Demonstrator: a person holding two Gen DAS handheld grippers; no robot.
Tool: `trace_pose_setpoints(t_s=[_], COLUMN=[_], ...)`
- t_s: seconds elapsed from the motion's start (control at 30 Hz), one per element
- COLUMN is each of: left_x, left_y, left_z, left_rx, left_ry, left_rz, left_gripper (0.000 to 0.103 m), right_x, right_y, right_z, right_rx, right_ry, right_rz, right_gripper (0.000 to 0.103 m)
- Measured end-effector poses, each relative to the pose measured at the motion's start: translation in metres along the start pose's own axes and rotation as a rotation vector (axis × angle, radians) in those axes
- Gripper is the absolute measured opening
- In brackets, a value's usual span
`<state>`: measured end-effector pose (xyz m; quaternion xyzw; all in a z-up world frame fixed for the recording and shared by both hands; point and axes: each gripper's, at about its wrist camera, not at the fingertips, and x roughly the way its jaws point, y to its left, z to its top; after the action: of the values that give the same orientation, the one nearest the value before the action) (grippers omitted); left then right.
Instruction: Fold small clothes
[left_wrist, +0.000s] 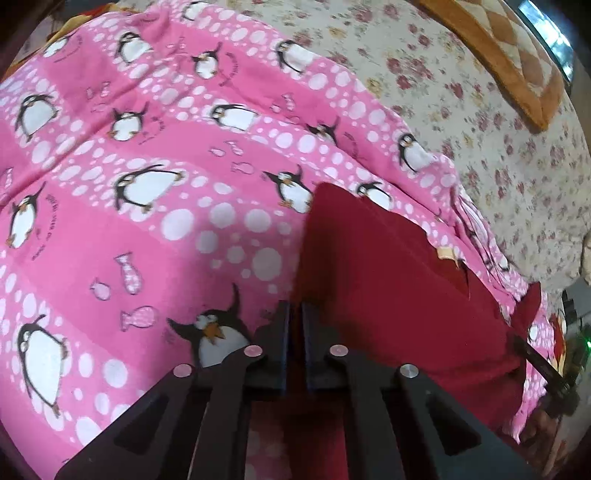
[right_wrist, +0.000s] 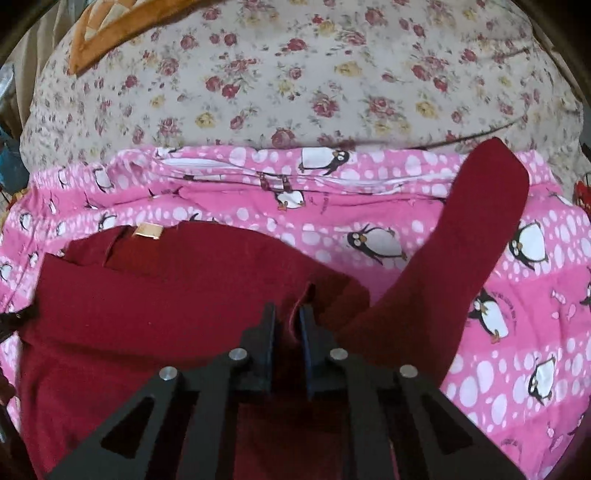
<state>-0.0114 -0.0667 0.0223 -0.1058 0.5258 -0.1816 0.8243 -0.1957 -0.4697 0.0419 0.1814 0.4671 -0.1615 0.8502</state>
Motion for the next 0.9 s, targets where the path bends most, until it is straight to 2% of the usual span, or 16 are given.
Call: trace_pose_setpoints(t_s=[0.03, 0.1, 0.13, 0.2, 0.23, 0.27, 0.37, 0.4, 0.43, 0.57, 0.6, 0.67, 0.73, 0.8, 0.9], left_x=[-0.003, -0.009, -0.011, -0.015, -0.018, -0.021, -0.029, -0.029, -0.029, -0.028, -0.028, -0.026, -0.022, -0.015, -0.007], left_y=[0.004, 0.011, 0.016, 0.027, 0.027, 0.025, 0.013, 0.009, 0.002, -0.021, -0.025, -0.037, -0.046, -0.056, -0.066], left_z=[0.000, 0.002, 0.003, 0.005, 0.005, 0.004, 0.002, 0.000, -0.003, -0.010, -0.013, -0.017, -0.022, -0.027, -0.035], left_rx=[-0.007, 0.002, -0.011, -0.086, -0.089, -0.078, -0.042, -0.024, 0.000, 0.062, 0.073, 0.101, 0.125, 0.164, 0.227], left_ry=[-0.014, -0.065, -0.069, -0.048, -0.054, -0.061, -0.083, -0.076, -0.067, -0.052, -0.050, -0.041, -0.032, -0.015, -0.010], left_rz=[0.027, 0.139, 0.132, -0.002, -0.023, -0.027, -0.046, -0.052, -0.054, -0.067, -0.073, -0.091, -0.090, -0.065, -0.001], left_gripper=[0.000, 0.000, 0.000, 0.000, 0.000, 0.000, 0.000, 0.000, 0.000, 0.000, 0.004, 0.008, 0.010, 0.011, 0.011], right_x=[-0.006, -0.022, -0.030, -0.037, -0.035, -0.030, 0.008, 0.007, -0.001, -0.023, -0.027, -0.031, -0.022, -0.009, -0.021], right_y=[-0.001, 0.002, 0.005, 0.016, 0.024, 0.029, 0.037, 0.037, 0.037, 0.032, 0.029, 0.025, 0.021, 0.020, 0.015], right_z=[0.000, -0.002, -0.004, -0.008, -0.012, -0.015, -0.029, -0.031, -0.032, -0.034, -0.034, -0.037, -0.040, -0.044, -0.041], right_rx=[0.013, 0.021, 0.014, -0.022, -0.055, -0.076, -0.126, -0.126, -0.124, -0.096, -0.084, -0.060, -0.044, -0.049, -0.044], right_ry=[-0.009, -0.043, -0.063, -0.073, -0.056, -0.034, 0.141, 0.119, 0.091, 0.071, 0.062, 0.050, 0.075, 0.110, 0.089], right_rz=[0.005, 0.018, 0.031, 0.067, 0.082, 0.082, 0.018, 0.016, 0.009, 0.012, 0.021, 0.045, 0.049, 0.050, 0.098], right_gripper=[0.020, 0.029, 0.034, 0.038, 0.038, 0.038, 0.038, 0.038, 0.039, 0.039, 0.039, 0.046, 0.050, 0.050, 0.050])
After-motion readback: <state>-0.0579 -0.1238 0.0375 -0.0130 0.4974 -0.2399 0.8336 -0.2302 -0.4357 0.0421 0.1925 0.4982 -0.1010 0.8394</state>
